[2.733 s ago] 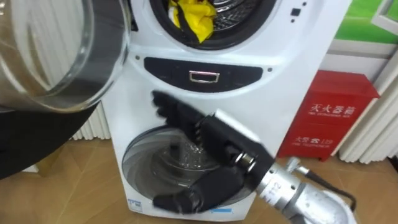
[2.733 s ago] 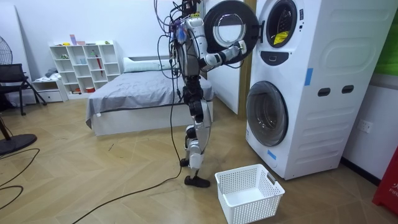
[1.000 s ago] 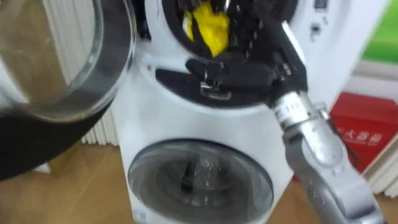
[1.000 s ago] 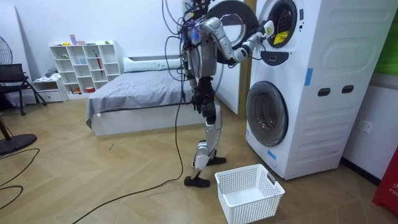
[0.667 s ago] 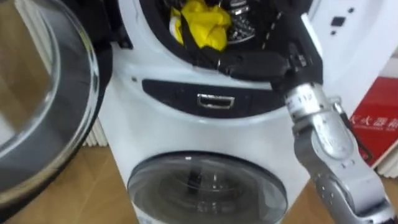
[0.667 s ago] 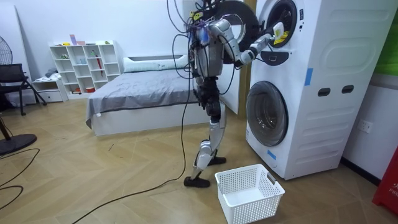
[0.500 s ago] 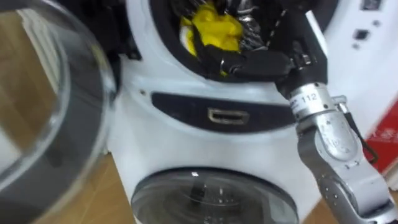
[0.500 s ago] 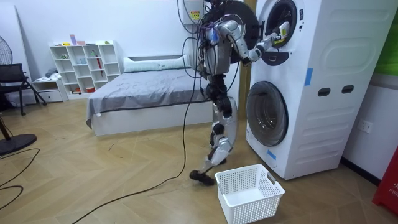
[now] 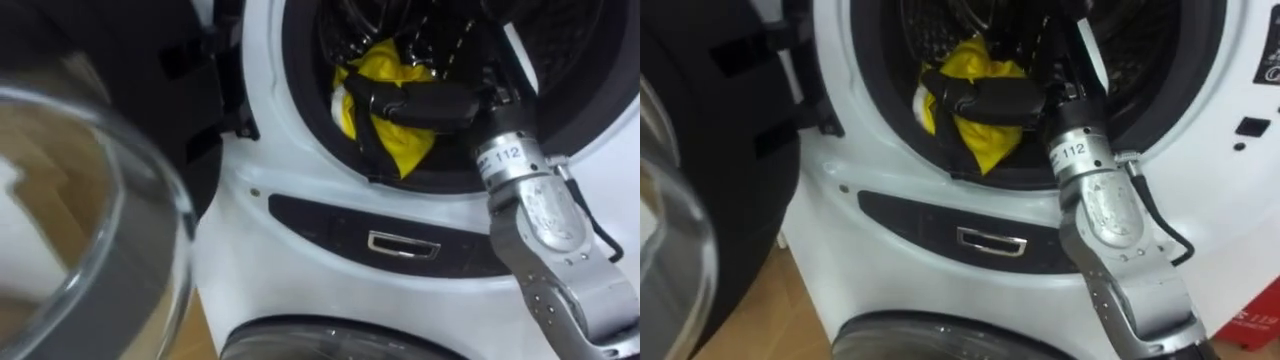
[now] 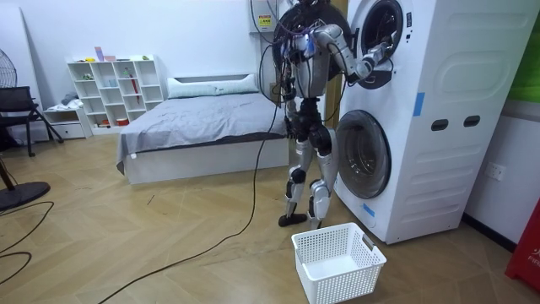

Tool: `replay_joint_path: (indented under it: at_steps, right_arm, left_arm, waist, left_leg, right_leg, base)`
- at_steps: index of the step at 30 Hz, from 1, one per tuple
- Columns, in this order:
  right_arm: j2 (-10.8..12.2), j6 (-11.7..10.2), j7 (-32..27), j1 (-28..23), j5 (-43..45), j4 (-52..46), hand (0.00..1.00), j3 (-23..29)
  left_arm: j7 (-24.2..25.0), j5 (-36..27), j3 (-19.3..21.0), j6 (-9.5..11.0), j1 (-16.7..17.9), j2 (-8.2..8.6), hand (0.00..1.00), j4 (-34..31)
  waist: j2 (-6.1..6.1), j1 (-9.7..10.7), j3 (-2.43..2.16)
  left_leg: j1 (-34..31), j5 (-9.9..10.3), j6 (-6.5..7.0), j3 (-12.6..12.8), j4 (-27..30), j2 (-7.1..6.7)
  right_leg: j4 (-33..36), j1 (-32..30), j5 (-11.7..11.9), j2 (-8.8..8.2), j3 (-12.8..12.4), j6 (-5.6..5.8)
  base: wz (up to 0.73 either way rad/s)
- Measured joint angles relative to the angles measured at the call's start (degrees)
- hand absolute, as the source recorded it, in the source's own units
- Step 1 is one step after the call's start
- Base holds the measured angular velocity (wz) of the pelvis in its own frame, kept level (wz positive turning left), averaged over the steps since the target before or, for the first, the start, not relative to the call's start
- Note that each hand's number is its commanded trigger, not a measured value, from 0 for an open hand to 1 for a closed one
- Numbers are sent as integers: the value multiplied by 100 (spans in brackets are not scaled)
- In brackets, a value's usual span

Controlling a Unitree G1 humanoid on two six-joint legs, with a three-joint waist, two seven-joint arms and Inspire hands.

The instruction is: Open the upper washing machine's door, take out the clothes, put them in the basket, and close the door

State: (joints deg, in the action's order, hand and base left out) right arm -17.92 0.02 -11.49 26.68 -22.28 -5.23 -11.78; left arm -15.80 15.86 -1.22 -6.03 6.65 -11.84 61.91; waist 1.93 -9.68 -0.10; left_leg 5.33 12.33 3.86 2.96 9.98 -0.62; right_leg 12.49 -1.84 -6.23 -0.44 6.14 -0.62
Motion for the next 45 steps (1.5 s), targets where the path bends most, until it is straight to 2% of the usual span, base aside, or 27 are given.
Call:
replay_joint_path:
  at_steps: [6,10,13,17,19,21,23,26,29,34,35,36,37,38,45]
  right_arm:
    - [-59,37,294,-2,140,164,0,-46]
    - [-73,77,358,-6,338,147,0,-54]
    - [-69,77,420,-95,619,-17,0,-57]
    - [-76,78,662,-102,723,-46,0,-57]
    - [-252,83,769,-102,822,-126,0,-40]
    - [-799,82,853,-104,1012,-326,0,75]
    - [-1123,107,1011,-135,1019,-426,0,115]
    - [-1275,159,1378,-318,1354,-513,0,163]
    - [-1487,365,1717,-474,1858,-902,0,202]
    - [-1891,416,2167,-723,2583,-1407,0,573]
    - [-1904,475,2315,-768,2787,-1546,48,573]
    - [-1904,503,2458,-810,3077,-1672,79,579]
    - [-1904,510,2520,-819,3193,-1704,91,590]
    - [-1906,537,2631,-822,3384,-1745,100,602]
    - [-1909,780,3392,-818,3910,-2056,100,669]
  left_arm:
    - [3,2,1,-37,43,15,0,-53]
    - [11,12,0,-101,48,16,0,-53]
    - [12,54,28,-98,94,19,0,-53]
    - [18,61,291,-26,143,18,0,-51]
    - [19,67,410,23,167,14,0,-36]
    - [25,66,505,23,191,-16,0,1]
    - [27,59,609,21,197,-32,0,-3]
    - [55,52,689,19,211,-37,0,-6]
    - [99,55,777,16,212,-45,0,-84]
    - [179,53,951,12,201,-66,0,-136]
    - [189,54,951,12,182,-64,0,-150]
    - [218,57,952,11,187,-61,0,-205]
    - [240,59,952,10,190,-62,0,-224]
    - [254,53,948,8,186,-69,0,-230]
    - [386,54,968,-40,229,-192,0,-224]
  waist:
    - [75,25,24]
    - [121,41,6]
    - [126,159,4]
    - [133,304,0]
    - [149,341,-11]
    - [187,353,-26]
    - [248,410,-24]
    - [343,494,-47]
    - [451,515,-38]
    - [596,615,-24]
    - [626,614,-17]
    - [650,607,-15]
    - [654,603,-14]
    - [651,614,-11]
    - [748,614,6]
  left_leg:
    - [15,31,-60,-3,-47,49]
    - [17,34,-78,-9,-44,75]
    - [17,29,-85,-44,-38,82]
    - [20,29,-85,-64,-53,86]
    - [26,29,-84,-64,-65,86]
    - [32,29,-84,-68,-92,93]
    - [26,28,-86,-91,-100,105]
    - [37,28,-90,-148,-100,122]
    - [37,28,-90,-163,-112,124]
    - [82,29,-89,-124,-160,127]
    - [94,29,-89,-68,-192,129]
    - [110,29,-89,3,-225,129]
    - [113,31,-88,7,-229,126]
    - [121,33,-87,17,-236,120]
    - [137,39,-96,99,-264,138]
  right_leg:
    - [-108,79,80,74,-25,-36]
    - [-140,80,89,103,-16,-50]
    - [-194,92,100,117,0,-54]
    - [-279,143,130,123,5,-34]
    - [-279,143,133,123,9,-32]
    - [-281,159,133,129,14,-32]
    - [-290,171,133,133,53,-32]
    - [-294,204,133,134,139,-32]
    - [-297,202,133,136,104,-32]
    - [-316,199,133,152,19,-32]
    - [-327,200,133,159,-7,-32]
    - [-358,199,133,165,-14,-32]
    - [-374,201,134,165,-22,-31]
    - [-377,199,134,168,-43,-30]
    - [-376,168,134,211,-141,-30]
  base:
    - [-2]
    - [1]
    - [7]
    - [4]
    - [0]
    - [0]
    - [11]
    - [18]
    - [4]
    - [-8]
    - [-24]
    - [-25]
    - [-22]
    - [-15]
    - [-7]
